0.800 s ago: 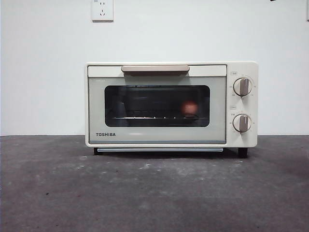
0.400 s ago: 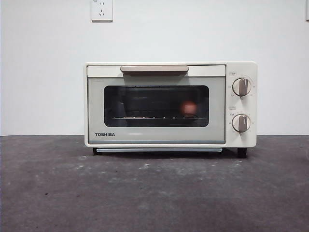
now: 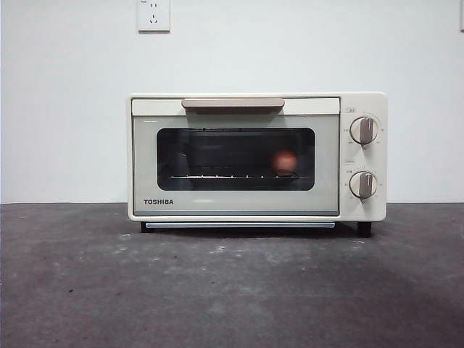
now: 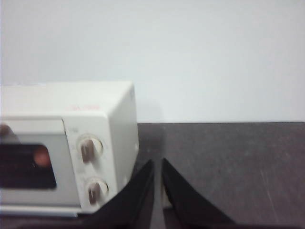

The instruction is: Eggoven

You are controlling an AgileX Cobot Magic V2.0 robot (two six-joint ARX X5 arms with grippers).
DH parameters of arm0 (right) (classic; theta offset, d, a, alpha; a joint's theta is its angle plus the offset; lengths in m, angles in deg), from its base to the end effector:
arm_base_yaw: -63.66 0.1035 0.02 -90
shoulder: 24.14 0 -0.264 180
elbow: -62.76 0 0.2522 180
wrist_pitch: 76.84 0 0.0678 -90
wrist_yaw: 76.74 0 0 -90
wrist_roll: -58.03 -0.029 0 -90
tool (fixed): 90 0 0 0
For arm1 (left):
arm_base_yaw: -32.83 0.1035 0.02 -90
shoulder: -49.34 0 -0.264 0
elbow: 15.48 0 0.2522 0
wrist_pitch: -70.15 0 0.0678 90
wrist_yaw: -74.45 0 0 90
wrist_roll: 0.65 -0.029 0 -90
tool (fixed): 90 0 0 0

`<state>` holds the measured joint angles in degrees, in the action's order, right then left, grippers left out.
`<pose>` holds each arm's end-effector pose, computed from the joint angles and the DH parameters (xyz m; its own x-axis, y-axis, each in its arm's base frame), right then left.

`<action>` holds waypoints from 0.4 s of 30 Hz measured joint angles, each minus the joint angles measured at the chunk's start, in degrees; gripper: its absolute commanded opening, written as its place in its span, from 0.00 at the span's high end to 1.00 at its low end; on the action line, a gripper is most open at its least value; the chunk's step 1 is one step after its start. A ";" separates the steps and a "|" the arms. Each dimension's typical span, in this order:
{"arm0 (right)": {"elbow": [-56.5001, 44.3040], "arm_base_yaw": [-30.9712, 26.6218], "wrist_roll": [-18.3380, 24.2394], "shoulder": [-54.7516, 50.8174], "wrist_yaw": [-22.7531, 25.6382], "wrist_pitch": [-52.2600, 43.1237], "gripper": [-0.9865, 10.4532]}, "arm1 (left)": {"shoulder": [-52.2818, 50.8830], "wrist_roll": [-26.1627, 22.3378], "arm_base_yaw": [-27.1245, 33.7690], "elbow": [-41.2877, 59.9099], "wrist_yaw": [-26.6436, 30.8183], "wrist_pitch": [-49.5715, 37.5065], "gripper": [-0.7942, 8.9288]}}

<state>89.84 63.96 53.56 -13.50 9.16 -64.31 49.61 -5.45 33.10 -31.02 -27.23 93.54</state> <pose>0.0989 0.0026 0.2302 0.9947 0.0767 0.0680 -0.0816 0.9940 0.0729 0.0946 -0.0054 0.1576 0.9704 -0.1979 -0.1383 0.2069 0.9768 0.0543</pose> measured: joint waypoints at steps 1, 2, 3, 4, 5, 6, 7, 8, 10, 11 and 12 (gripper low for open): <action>-1.92 -0.15 0.04 -1.27 0.07 -0.02 0.91 | 0.00 0.00 -0.02 0.00 0.00 0.00 0.91; -3.45 -0.37 0.07 -2.27 0.31 0.24 0.91 | 0.00 0.02 0.00 0.00 0.00 0.02 0.91; -5.05 -0.37 0.11 -3.23 0.96 0.35 0.91 | 0.00 0.00 -0.02 0.00 0.00 0.00 0.91; -6.43 -0.37 0.15 -4.11 1.44 0.44 0.91 | 0.00 0.00 0.00 0.00 0.00 0.00 0.91; -7.50 -0.39 0.17 -4.87 1.84 0.48 0.91 | 0.00 0.00 0.00 0.00 -0.02 0.00 0.91; -8.59 -0.39 0.17 -5.68 2.29 0.42 0.91 | 0.00 0.02 -0.02 0.00 0.00 0.00 0.91; -9.68 -0.39 0.17 -6.58 2.45 0.37 0.91 | 0.00 0.02 -0.02 0.00 0.00 0.00 0.91; -10.56 -0.39 0.17 -7.32 2.47 0.35 0.91 | 0.00 0.02 0.00 0.00 0.00 0.00 0.91; -12.31 -0.39 0.15 -8.79 2.49 0.57 0.91 | 0.00 0.02 -0.02 0.00 0.00 0.00 0.91; -12.41 -0.39 0.13 -9.40 2.51 2.05 0.91 | 0.00 0.02 0.00 0.00 0.00 0.00 0.91; -12.41 -0.39 0.13 -10.01 2.56 3.39 0.91 | 0.02 0.02 0.00 0.00 0.00 0.00 0.91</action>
<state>77.43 63.56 53.69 -23.51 11.72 -60.92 49.63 -5.43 33.10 -31.02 -27.23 93.54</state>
